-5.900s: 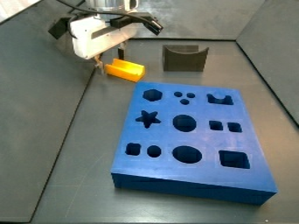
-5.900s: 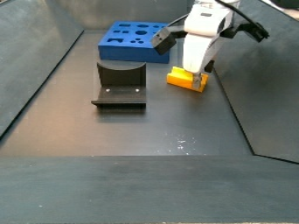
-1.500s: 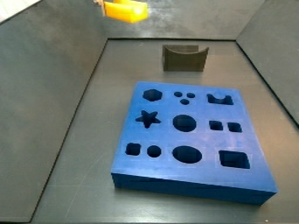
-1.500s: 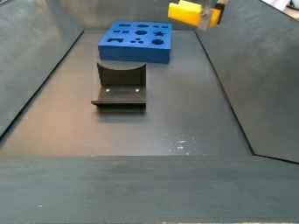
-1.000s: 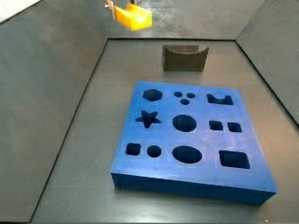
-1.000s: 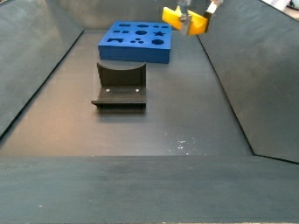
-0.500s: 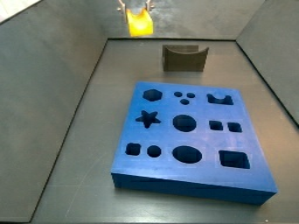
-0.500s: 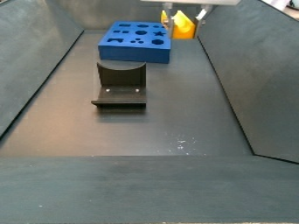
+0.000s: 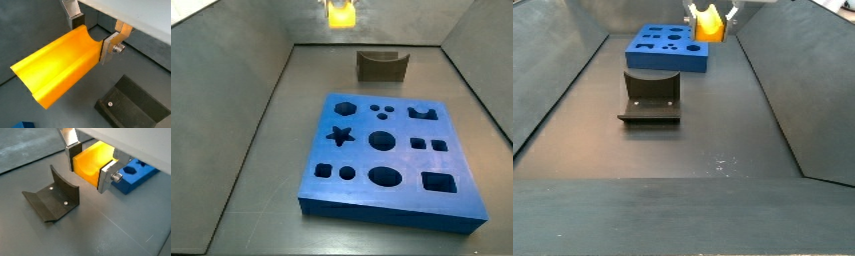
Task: Pick up the arch object. Move up. Place the arch object on the fixture. Regrasp the arch object. Move to above the board. Insert the arch object.
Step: Place the arch object on the fixture.
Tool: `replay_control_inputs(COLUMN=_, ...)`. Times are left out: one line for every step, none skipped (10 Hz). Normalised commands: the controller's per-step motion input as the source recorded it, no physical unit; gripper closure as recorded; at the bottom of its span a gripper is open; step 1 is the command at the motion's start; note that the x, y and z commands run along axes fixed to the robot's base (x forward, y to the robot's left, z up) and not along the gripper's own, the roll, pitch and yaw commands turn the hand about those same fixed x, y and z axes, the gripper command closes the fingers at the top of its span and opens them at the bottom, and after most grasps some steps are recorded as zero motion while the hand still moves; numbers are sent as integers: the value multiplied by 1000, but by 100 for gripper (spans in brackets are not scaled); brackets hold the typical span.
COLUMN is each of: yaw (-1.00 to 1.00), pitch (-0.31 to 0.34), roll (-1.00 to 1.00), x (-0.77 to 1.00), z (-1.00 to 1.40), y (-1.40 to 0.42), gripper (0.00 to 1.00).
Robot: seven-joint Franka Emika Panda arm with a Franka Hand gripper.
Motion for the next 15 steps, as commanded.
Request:
replay_control_inputs(yaw=-47, pitch=209, roll=-1000, x=1000, z=153, y=332, gripper=100)
replay_control_inputs(yaw=-57, pitch=207, roll=-1000, x=1000, z=134, y=292, gripper=100)
replay_control_inputs(yaw=-83, pitch=204, roll=-1000, x=1000, z=88, y=227, gripper=100)
replay_control_inputs(yaw=-95, pitch=202, roll=-1000, x=1000, z=77, y=208, gripper=100)
replay_control_inputs(yaw=-121, pitch=198, roll=-1000, x=1000, z=52, y=173, gripper=100)
replay_control_inputs(yaw=-128, pitch=157, roll=-839, x=1000, z=33, y=144, gripper=100)
replay_control_inputs(yaw=-127, pitch=128, roll=-700, x=1000, z=21, y=128, gripper=100)
replay_control_inputs(yaw=-126, pitch=108, roll=-605, x=1000, z=15, y=117, gripper=100)
replay_control_inputs(yaw=-112, pitch=75, roll=-365, x=1000, z=1, y=99, gripper=100)
replay_control_inputs(yaw=-105, pitch=67, roll=-281, x=1000, z=0, y=91, gripper=100)
replay_control_inputs(yaw=-90, pitch=48, roll=-205, x=1000, z=-1, y=73, gripper=100)
replay_control_inputs(yaw=-78, pitch=40, roll=-195, x=1000, z=-12, y=74, gripper=100)
replay_control_inputs(yaw=-71, pitch=42, roll=-197, x=1000, z=-15, y=70, gripper=100)
replay_control_inputs(yaw=-67, pitch=49, roll=-199, x=1000, z=-17, y=67, gripper=100)
replay_control_inputs(yaw=-65, pitch=57, roll=-200, x=1000, z=-20, y=64, gripper=100)
